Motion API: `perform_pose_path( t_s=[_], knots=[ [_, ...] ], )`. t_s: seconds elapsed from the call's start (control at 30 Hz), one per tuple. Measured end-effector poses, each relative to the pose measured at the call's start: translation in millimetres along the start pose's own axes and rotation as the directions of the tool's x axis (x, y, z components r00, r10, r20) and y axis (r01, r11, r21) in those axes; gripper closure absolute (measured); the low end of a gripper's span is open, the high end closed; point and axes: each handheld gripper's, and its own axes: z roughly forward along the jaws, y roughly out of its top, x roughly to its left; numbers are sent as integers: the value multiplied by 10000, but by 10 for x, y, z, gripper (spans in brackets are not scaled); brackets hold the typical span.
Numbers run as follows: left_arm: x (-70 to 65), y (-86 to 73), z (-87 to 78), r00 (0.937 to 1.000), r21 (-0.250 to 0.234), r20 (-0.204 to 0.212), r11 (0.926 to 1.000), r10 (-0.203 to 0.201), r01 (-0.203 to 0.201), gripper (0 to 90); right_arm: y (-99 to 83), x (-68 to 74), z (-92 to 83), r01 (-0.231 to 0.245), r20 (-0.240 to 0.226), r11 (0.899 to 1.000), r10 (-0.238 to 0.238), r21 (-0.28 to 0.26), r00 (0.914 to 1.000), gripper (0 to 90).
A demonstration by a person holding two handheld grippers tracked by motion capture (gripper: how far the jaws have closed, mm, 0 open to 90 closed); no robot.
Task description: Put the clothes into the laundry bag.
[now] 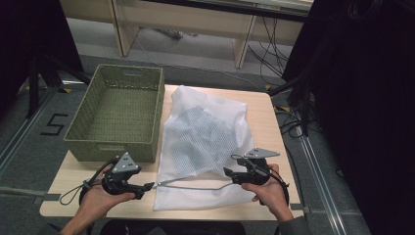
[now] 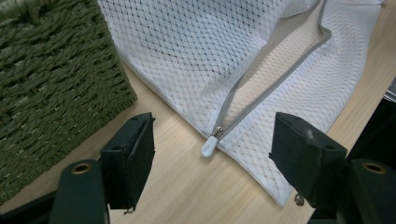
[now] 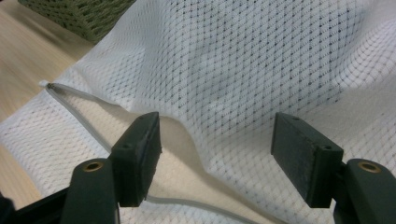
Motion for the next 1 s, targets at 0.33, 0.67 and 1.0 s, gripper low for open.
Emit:
perform_pose_path(
  t_s=[0.33,0.67,1.0],
  knots=[
    [-7,-31,-30,9997,-176,11,9996,-242,243,260,-94,-2,-107,92,-116,9997,-95,-222,9999,311],
    [-36,-82,-90,9994,-546,118,9980,-327,333,179,-206,74,-228,-141,-211,9998,138,-141,9997,291],
    [-182,-158,-58,9994,-496,272,9985,-200,213,171,-327,141,-287,-177,-263,9997,181,144,9995,285]
  ],
)
